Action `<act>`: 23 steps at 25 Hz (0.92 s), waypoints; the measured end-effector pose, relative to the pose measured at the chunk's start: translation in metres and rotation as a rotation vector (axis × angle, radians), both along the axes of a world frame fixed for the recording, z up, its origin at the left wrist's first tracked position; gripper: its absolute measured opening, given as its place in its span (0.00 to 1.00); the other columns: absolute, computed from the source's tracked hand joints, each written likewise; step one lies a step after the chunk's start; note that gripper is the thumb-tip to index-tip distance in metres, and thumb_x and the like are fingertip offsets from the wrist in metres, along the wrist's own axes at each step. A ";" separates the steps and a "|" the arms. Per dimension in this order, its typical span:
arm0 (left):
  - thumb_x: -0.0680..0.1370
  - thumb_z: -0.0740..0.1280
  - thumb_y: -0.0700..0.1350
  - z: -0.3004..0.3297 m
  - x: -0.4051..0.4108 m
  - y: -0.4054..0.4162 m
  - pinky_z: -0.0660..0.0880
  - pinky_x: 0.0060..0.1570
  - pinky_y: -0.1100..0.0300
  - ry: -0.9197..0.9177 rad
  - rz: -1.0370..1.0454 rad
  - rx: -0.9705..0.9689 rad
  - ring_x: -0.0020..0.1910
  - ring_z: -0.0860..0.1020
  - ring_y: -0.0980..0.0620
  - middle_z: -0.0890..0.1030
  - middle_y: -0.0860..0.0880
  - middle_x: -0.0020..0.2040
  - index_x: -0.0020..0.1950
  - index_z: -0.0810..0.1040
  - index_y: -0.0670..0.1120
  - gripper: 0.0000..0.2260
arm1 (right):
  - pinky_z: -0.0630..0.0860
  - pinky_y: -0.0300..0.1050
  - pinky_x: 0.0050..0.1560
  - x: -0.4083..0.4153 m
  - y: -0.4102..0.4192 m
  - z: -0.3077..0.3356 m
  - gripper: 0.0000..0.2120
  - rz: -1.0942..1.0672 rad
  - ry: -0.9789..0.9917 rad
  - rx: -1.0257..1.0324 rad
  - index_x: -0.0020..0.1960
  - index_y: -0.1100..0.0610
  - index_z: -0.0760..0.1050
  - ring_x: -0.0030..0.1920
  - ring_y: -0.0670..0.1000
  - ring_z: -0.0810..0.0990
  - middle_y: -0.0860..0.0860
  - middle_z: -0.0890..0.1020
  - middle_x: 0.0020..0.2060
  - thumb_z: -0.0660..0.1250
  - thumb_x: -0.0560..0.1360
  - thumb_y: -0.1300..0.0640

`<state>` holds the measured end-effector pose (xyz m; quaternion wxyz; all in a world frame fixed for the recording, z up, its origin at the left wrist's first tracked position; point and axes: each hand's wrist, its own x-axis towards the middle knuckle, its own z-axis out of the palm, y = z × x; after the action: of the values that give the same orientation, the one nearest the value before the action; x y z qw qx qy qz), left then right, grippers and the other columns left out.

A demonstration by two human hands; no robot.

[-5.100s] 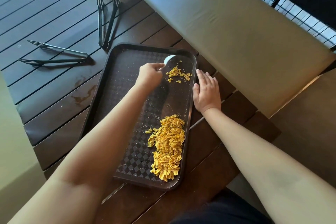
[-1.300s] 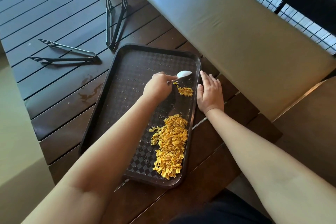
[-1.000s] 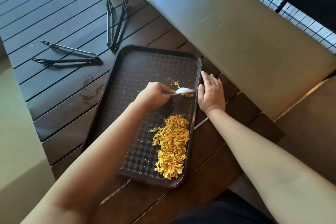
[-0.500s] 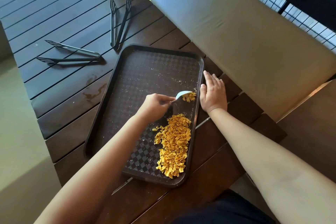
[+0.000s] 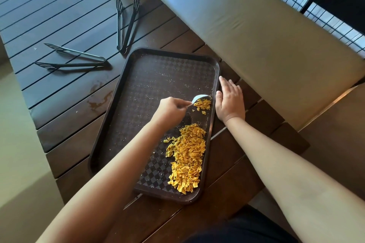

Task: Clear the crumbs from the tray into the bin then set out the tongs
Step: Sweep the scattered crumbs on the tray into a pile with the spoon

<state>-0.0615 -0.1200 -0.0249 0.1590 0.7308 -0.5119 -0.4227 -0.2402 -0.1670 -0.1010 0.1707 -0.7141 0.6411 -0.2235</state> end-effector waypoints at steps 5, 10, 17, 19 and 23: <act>0.79 0.62 0.42 0.004 -0.010 -0.020 0.78 0.38 0.56 -0.286 -0.106 -0.140 0.42 0.78 0.50 0.78 0.48 0.55 0.60 0.79 0.54 0.13 | 0.53 0.52 0.72 0.000 -0.001 -0.001 0.25 0.001 0.006 0.004 0.72 0.58 0.63 0.71 0.56 0.63 0.56 0.69 0.69 0.49 0.77 0.52; 0.77 0.62 0.42 0.008 -0.003 -0.018 0.73 0.30 0.63 -0.228 -0.223 -0.055 0.36 0.77 0.53 0.82 0.51 0.51 0.56 0.82 0.53 0.13 | 0.53 0.52 0.72 0.000 -0.001 -0.002 0.26 -0.001 0.003 0.000 0.72 0.58 0.63 0.71 0.56 0.63 0.56 0.69 0.69 0.50 0.76 0.52; 0.76 0.66 0.42 0.020 0.021 -0.005 0.61 0.19 0.73 -0.067 -0.240 0.124 0.20 0.66 0.61 0.79 0.56 0.33 0.53 0.83 0.51 0.09 | 0.54 0.53 0.71 0.001 -0.002 -0.003 0.26 -0.012 -0.007 -0.004 0.72 0.59 0.64 0.70 0.57 0.65 0.56 0.71 0.68 0.51 0.76 0.53; 0.76 0.66 0.44 0.019 0.019 -0.009 0.64 0.20 0.71 0.015 -0.052 0.013 0.18 0.66 0.62 0.82 0.51 0.40 0.55 0.82 0.49 0.09 | 0.54 0.53 0.71 0.001 -0.002 -0.003 0.26 -0.012 -0.006 -0.009 0.71 0.59 0.64 0.70 0.57 0.65 0.57 0.71 0.68 0.50 0.75 0.52; 0.78 0.65 0.44 0.009 0.009 -0.024 0.74 0.36 0.59 -0.239 -0.105 -0.137 0.37 0.76 0.54 0.81 0.48 0.53 0.59 0.81 0.52 0.11 | 0.53 0.53 0.71 0.001 -0.001 0.000 0.26 -0.010 -0.011 -0.008 0.71 0.59 0.64 0.70 0.57 0.65 0.56 0.70 0.68 0.50 0.76 0.53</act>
<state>-0.0522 -0.1437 -0.0164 0.1241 0.7354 -0.5926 -0.3043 -0.2395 -0.1679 -0.1014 0.1706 -0.7103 0.6427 -0.2309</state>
